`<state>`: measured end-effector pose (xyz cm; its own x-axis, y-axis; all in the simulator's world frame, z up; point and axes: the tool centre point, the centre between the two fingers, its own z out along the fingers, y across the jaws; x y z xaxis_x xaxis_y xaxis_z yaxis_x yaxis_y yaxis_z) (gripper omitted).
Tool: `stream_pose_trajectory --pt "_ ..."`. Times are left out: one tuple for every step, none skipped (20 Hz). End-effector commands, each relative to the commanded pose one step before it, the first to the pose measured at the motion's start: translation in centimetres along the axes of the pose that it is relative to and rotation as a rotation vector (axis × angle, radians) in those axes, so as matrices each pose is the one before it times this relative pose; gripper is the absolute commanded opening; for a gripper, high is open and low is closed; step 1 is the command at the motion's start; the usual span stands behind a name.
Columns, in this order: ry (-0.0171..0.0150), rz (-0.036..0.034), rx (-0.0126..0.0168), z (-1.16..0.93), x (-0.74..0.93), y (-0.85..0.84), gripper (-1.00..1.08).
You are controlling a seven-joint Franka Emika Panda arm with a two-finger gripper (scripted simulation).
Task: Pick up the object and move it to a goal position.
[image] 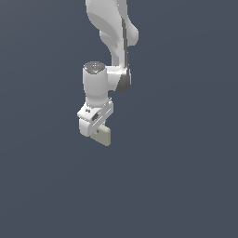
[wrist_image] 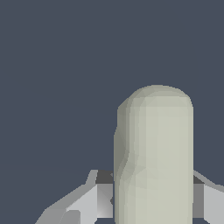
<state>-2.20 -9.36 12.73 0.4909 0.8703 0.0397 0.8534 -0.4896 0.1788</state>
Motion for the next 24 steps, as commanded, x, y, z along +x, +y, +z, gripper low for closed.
stream_pose_trajectory --pt "0.01319 0.02477 -0.06605 -1.064 0.139 1.947 -1.00" --pt "0.00559 0.01106 -0.02908 -0.445 0.060 0.860 -1.00" --pt "0.00575 0.01134 -0.02984 -0.458 0.062 0.883 -1.00" --pt "0.00584 0.01149 -0.03027 -0.465 0.063 0.895 -1.00" --pt "0.00591 0.01155 -0.03044 -0.469 0.064 0.900 -1.00" --pt "0.00593 0.01147 -0.03027 -0.468 0.065 0.896 -1.00" --pt "0.00580 0.01126 -0.02971 -0.460 0.063 0.879 -1.00" --pt "0.00560 0.01098 -0.02895 -0.449 0.060 0.856 -1.00" --pt "0.00541 0.01068 -0.02813 -0.437 0.057 0.832 -1.00" --pt "0.00523 0.01038 -0.02732 -0.425 0.055 0.808 -1.00" --pt "0.00504 0.01005 -0.02645 -0.412 0.053 0.782 -1.00" --pt "0.00483 0.00970 -0.02551 -0.398 0.050 0.754 -1.00" --pt "0.00458 0.00928 -0.02440 -0.381 0.047 0.721 -1.00" --pt "0.00423 0.00865 -0.02273 -0.355 0.043 0.673 -1.00" --pt "0.00388 0.00801 -0.02105 -0.329 0.039 0.623 -1.00" --pt "0.00357 0.00743 -0.01954 -0.306 0.036 0.578 -1.00" --pt "0.00330 0.00693 -0.01823 -0.285 0.034 0.540 -1.00" --pt "0.00307 0.00650 -0.01711 -0.268 0.031 0.507 -1.00" --pt "0.00287 0.00611 -0.01611 -0.252 0.029 0.478 -1.00" --pt "0.00269 0.00578 -0.01524 -0.239 0.027 0.452 -1.00" --pt "0.00254 0.00549 -0.01450 -0.228 0.026 0.430 -1.00" --pt "0.00240 0.00522 -0.01382 -0.217 0.025 0.410 -1.00" --pt "0.00228 0.00499 -0.01323 -0.208 0.024 0.393 -1.00" --pt "0.00218 0.00479 -0.01271 -0.200 0.023 0.378 -1.00"
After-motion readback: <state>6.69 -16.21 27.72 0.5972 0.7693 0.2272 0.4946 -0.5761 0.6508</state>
